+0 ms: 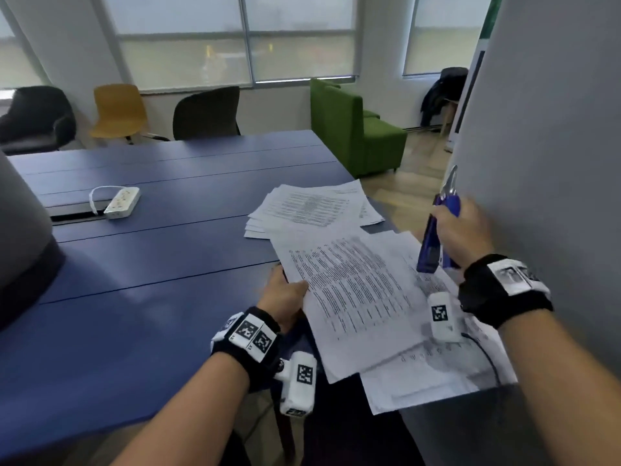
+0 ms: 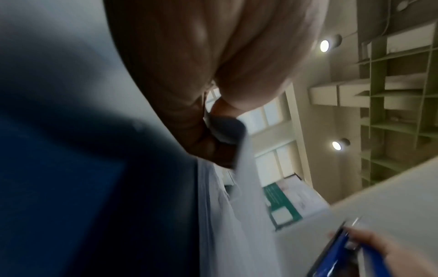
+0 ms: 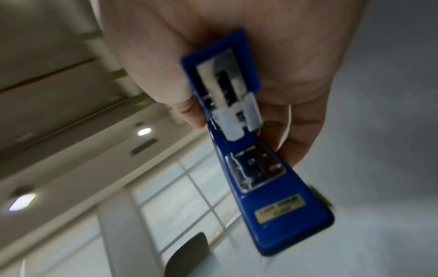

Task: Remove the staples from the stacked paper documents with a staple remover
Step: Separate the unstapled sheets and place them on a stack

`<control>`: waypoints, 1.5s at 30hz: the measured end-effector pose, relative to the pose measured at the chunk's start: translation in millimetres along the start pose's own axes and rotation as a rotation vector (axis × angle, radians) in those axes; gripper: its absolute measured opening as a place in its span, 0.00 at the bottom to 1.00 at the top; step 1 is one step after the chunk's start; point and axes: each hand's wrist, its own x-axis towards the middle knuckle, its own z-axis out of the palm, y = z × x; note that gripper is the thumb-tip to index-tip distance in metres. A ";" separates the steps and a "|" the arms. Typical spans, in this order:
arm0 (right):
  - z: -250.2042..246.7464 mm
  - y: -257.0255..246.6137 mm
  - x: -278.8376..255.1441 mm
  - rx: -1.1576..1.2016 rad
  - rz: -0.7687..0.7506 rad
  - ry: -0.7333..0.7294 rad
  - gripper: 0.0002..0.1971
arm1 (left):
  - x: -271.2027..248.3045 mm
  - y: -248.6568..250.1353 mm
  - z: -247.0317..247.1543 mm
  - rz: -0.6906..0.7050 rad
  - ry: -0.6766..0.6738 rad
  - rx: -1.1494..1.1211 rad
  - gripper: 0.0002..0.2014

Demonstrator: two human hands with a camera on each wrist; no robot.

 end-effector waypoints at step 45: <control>282.9 -175.9 -15.2 -1.129 -0.500 -0.868 0.24 | 27.7 42.8 -214.8 -0.467 0.070 1.403 0.62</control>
